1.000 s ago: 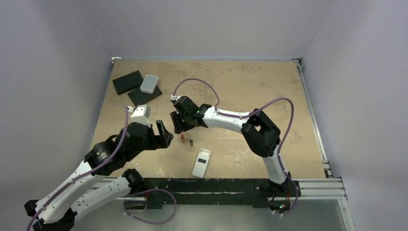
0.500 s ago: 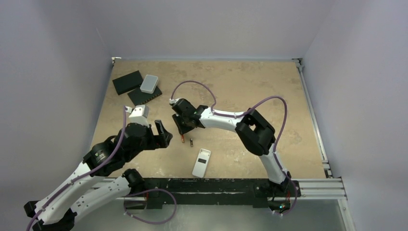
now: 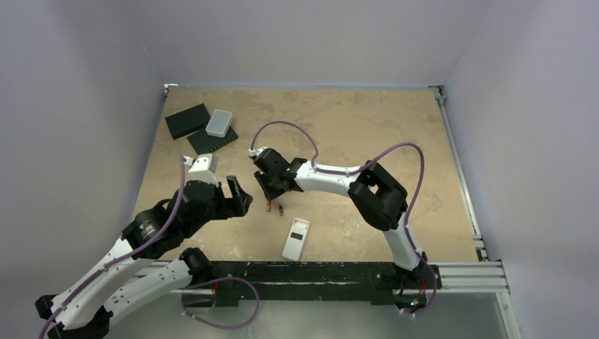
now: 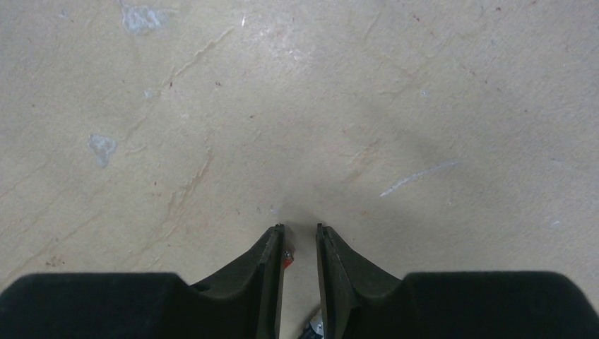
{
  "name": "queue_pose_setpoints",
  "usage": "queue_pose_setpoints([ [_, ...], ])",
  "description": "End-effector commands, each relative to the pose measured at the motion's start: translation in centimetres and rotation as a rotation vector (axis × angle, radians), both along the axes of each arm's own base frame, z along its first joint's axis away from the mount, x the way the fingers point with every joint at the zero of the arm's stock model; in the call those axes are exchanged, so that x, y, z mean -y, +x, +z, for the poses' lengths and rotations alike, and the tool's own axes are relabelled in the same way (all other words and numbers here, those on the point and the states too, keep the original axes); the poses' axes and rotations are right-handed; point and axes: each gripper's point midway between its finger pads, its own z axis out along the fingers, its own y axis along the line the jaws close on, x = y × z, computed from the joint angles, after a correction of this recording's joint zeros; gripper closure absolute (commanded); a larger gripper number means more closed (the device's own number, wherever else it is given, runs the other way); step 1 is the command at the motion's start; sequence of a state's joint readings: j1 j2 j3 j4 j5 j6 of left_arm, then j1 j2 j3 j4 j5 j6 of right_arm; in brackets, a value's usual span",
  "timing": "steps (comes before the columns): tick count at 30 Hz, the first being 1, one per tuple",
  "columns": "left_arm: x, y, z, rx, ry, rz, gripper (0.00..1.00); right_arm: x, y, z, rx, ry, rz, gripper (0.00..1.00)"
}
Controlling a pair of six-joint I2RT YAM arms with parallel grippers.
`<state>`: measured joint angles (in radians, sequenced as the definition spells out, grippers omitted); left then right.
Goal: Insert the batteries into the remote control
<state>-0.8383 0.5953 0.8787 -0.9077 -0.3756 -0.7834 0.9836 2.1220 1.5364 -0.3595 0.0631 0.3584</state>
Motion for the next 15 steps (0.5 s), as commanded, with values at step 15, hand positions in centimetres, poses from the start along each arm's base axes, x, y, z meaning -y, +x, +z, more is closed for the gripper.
queue_pose_setpoints([
  [15,-0.3,0.4,0.1,0.008,0.012,0.021,0.15,3.2,-3.6,0.6,0.009,-0.054,0.032,0.71],
])
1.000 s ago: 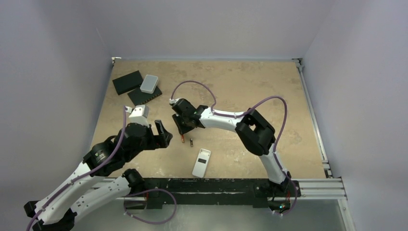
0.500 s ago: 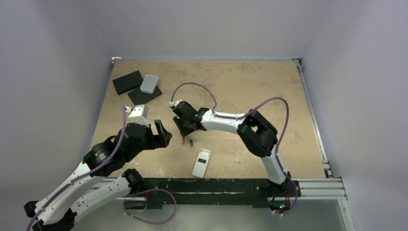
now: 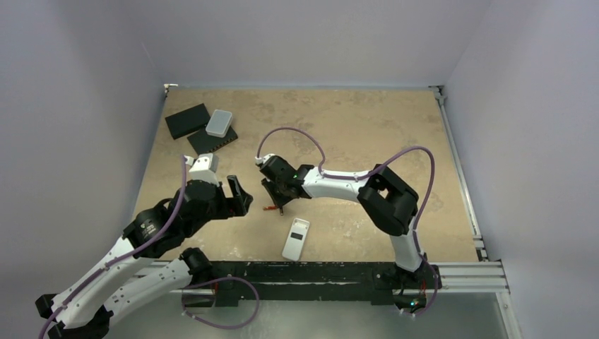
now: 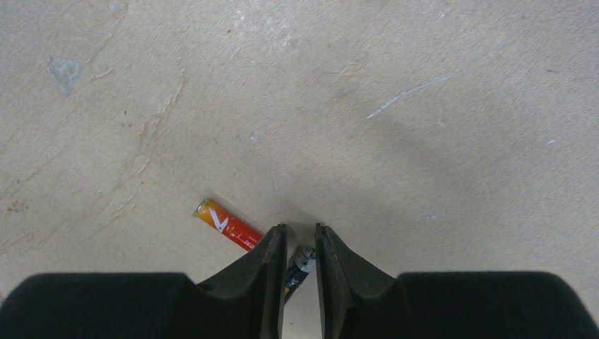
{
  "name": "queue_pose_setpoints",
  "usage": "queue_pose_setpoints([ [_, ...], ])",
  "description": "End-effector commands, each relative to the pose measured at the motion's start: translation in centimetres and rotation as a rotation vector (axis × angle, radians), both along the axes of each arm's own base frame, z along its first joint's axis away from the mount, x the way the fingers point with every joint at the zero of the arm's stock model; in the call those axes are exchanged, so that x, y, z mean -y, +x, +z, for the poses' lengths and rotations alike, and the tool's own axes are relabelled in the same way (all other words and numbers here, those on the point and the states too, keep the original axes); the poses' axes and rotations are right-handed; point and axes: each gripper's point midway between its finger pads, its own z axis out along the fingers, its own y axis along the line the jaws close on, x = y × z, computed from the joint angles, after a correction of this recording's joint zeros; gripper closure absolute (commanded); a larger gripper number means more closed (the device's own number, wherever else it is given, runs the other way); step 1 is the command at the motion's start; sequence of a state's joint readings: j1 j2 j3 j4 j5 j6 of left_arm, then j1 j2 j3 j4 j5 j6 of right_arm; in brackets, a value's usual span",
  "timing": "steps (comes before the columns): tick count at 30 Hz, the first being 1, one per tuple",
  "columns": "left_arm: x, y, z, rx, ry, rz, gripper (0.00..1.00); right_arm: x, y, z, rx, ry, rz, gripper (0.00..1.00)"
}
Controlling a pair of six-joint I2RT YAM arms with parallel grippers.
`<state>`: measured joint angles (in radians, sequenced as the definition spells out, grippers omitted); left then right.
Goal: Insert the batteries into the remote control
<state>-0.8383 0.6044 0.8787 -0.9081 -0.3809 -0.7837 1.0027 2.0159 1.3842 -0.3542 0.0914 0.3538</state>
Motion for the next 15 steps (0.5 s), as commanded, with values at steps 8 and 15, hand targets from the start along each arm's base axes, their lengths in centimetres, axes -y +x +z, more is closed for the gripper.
queue_pose_setpoints([
  [8,-0.4,0.2,0.3,0.013,0.000,0.020,0.15,-0.4,-0.8,4.0,0.073,0.026,0.031,0.71],
  [15,-0.6,0.2,0.5,0.020,-0.006,0.032,0.15,-0.7,0.2,7.0,0.135,0.047,0.038,0.68],
])
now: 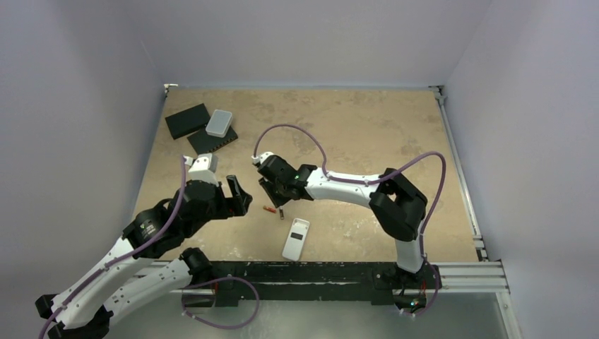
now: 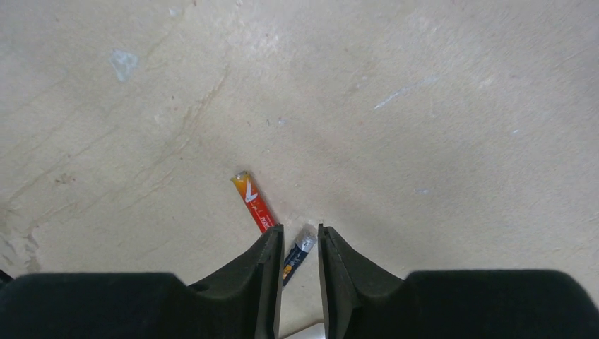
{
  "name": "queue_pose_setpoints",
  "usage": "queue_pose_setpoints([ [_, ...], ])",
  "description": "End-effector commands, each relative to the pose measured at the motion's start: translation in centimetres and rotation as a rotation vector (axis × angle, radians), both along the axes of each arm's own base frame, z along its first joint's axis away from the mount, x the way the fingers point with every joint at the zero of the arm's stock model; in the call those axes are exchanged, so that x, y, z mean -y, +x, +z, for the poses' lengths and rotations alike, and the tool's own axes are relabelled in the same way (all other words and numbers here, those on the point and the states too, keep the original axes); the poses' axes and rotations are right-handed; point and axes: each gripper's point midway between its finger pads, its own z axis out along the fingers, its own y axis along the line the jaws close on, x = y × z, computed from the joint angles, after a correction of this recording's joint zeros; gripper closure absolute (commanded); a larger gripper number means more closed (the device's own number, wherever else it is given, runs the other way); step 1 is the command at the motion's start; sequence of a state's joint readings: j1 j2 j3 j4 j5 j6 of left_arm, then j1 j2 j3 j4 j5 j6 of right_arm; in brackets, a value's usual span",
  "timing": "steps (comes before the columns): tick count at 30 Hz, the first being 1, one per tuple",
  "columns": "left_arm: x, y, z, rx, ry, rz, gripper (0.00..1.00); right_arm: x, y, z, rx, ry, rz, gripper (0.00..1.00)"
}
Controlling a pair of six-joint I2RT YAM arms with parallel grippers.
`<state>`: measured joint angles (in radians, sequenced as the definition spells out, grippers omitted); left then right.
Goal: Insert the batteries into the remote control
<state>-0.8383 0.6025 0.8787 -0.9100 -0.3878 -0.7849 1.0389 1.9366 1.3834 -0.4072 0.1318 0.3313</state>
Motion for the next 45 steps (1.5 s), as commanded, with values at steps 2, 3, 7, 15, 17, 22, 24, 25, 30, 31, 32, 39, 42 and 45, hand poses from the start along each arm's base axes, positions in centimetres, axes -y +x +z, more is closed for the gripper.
queue_pose_setpoints([
  [2,-0.6,0.1,0.6,0.020,-0.008,0.031,0.15,-1.2,1.0,4.2,0.074,0.065,0.031,0.67],
  [3,-0.6,0.1,0.6,0.022,-0.010,0.032,0.15,-1.4,0.8,3.9,0.064,0.067,0.047,0.67],
  [7,-0.7,0.1,0.7,0.027,-0.018,0.034,0.15,-2.0,-0.2,2.8,0.026,0.074,0.127,0.64],
  [15,-0.5,0.1,0.8,0.035,-0.020,0.023,0.14,-2.3,-1.2,0.8,-0.008,0.070,0.210,0.58],
  [17,-0.5,0.1,0.8,0.034,-0.019,0.022,0.14,-2.5,-1.5,0.5,-0.017,0.074,0.230,0.58],
  [22,-0.4,0.2,0.7,0.030,-0.014,0.021,0.14,-2.5,-1.6,-0.5,-0.024,0.049,0.255,0.57],
  [24,-0.5,0.2,0.7,0.031,-0.014,0.021,0.14,-2.4,-1.6,-0.9,-0.026,0.040,0.261,0.57],
  [25,-0.5,0.2,0.7,0.032,-0.015,0.024,0.14,-2.4,-1.6,-1.0,-0.026,0.036,0.265,0.57],
  [30,-0.6,0.2,0.8,0.034,-0.019,0.028,0.14,-2.2,-1.7,-2.1,-0.035,0.012,0.282,0.57],
  [31,-0.6,0.2,0.7,0.034,-0.019,0.029,0.14,-2.1,-1.8,-2.2,-0.036,0.008,0.284,0.57],
  [32,-0.6,0.2,0.8,0.035,-0.021,0.029,0.14,-2.1,-1.9,-2.4,-0.038,0.003,0.288,0.57],
  [39,-0.5,0.3,0.6,0.031,-0.014,0.028,0.13,-1.2,-2.4,-3.8,-0.033,-0.061,0.307,0.60],
  [42,-0.4,0.2,0.6,0.028,-0.011,0.025,0.13,-0.9,-2.8,-4.4,-0.029,-0.083,0.314,0.62],
  [45,-0.5,0.3,0.5,0.028,-0.010,0.024,0.13,-0.6,-3.3,-5.0,-0.028,-0.106,0.320,0.64],
])
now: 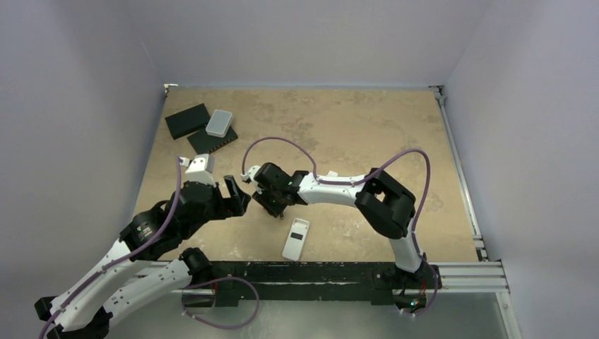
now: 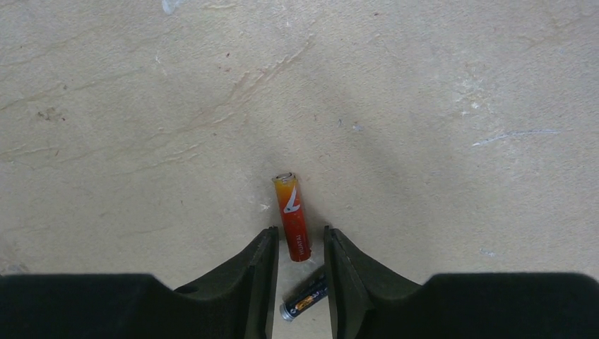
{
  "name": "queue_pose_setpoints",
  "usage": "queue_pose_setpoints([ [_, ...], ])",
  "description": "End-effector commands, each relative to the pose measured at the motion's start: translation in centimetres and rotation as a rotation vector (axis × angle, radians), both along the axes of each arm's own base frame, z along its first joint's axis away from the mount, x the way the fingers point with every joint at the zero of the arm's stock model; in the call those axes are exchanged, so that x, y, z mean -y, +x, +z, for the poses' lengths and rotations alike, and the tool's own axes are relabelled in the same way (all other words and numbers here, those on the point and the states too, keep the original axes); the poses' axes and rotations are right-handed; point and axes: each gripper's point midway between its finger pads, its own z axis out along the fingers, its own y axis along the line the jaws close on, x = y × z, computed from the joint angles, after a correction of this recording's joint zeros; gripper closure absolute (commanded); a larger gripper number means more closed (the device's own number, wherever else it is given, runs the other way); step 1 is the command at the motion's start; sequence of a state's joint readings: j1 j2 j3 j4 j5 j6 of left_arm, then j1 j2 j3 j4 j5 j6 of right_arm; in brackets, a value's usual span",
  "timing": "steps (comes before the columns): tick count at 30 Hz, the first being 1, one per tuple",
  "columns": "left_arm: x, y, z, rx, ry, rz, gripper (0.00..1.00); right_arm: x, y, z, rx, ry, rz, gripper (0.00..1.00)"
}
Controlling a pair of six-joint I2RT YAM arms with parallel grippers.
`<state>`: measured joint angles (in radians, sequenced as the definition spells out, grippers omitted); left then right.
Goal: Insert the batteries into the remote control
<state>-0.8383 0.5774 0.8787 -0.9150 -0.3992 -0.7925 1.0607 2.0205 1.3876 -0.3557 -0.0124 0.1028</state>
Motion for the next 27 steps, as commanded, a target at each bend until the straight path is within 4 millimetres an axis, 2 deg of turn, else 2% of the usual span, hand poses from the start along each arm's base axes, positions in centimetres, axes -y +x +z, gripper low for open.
queue_pose_setpoints([
  [1,-0.1,0.4,0.1,0.012,0.007,0.010,0.13,1.2,-1.5,-2.1,-0.001,-0.075,0.032,0.65],
  [7,-0.2,0.3,0.3,0.020,0.000,0.015,0.13,1.7,-2.1,-2.9,0.000,-0.104,0.030,0.78],
  [10,-0.2,0.3,0.4,0.020,-0.005,0.017,0.13,1.9,-2.0,-2.8,0.013,-0.109,0.019,0.86],
  [13,-0.3,0.3,0.4,0.022,-0.006,0.017,0.13,1.6,-2.2,-2.2,0.010,-0.088,0.020,1.00],
  [14,-0.3,0.3,0.4,0.023,-0.006,0.019,0.13,1.4,-2.3,-2.0,0.003,-0.074,0.024,1.00],
  [20,-0.4,0.2,0.5,0.024,-0.011,0.022,0.13,-0.3,-2.9,1.2,-0.012,0.035,0.036,1.00],
  [27,-0.4,0.3,0.5,0.024,-0.012,0.028,0.13,-0.9,-3.3,5.7,-0.001,0.142,0.035,1.00],
])
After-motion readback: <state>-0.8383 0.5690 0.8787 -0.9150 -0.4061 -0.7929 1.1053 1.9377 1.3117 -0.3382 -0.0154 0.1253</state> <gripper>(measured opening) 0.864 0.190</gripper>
